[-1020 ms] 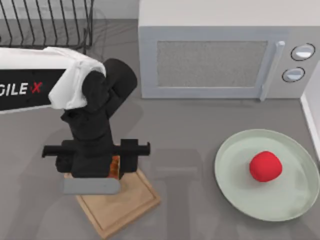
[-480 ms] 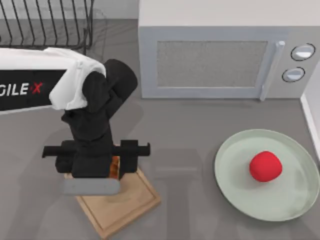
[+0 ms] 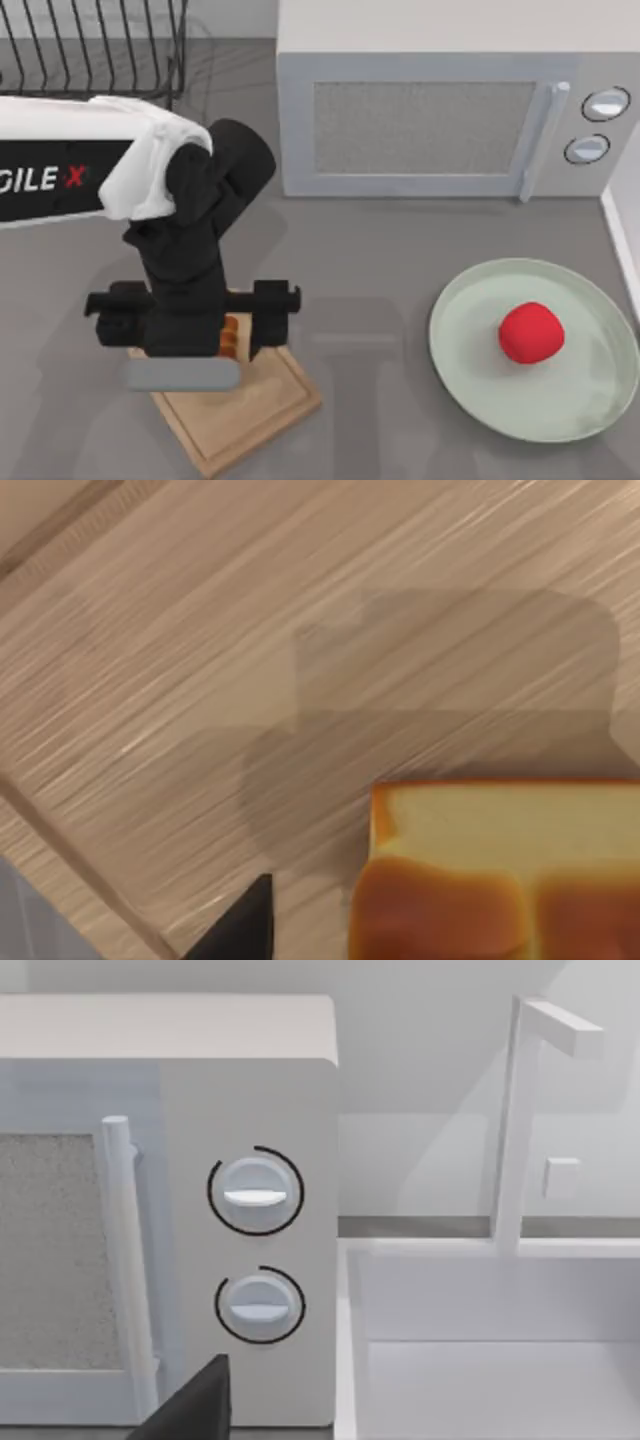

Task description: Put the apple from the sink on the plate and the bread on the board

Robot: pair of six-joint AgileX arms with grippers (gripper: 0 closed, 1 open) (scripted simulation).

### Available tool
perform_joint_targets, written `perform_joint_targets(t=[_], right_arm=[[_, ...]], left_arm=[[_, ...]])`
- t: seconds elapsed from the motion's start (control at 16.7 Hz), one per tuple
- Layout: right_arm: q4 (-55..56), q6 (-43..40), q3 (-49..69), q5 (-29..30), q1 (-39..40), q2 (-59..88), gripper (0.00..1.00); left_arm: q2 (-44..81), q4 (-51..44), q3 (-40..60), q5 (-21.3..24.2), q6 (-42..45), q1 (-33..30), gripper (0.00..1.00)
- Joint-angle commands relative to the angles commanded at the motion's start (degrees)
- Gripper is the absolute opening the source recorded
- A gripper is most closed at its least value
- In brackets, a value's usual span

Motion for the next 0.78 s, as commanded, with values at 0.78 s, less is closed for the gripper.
perform_joint_targets(t=[0.78], right_arm=[[0.0, 0.0, 0.0, 0.0, 0.0, 0.0, 1.00]], left_arm=[[-7.7, 5.5, -2.4, -0.5, -8.6, 3.7, 1.00]])
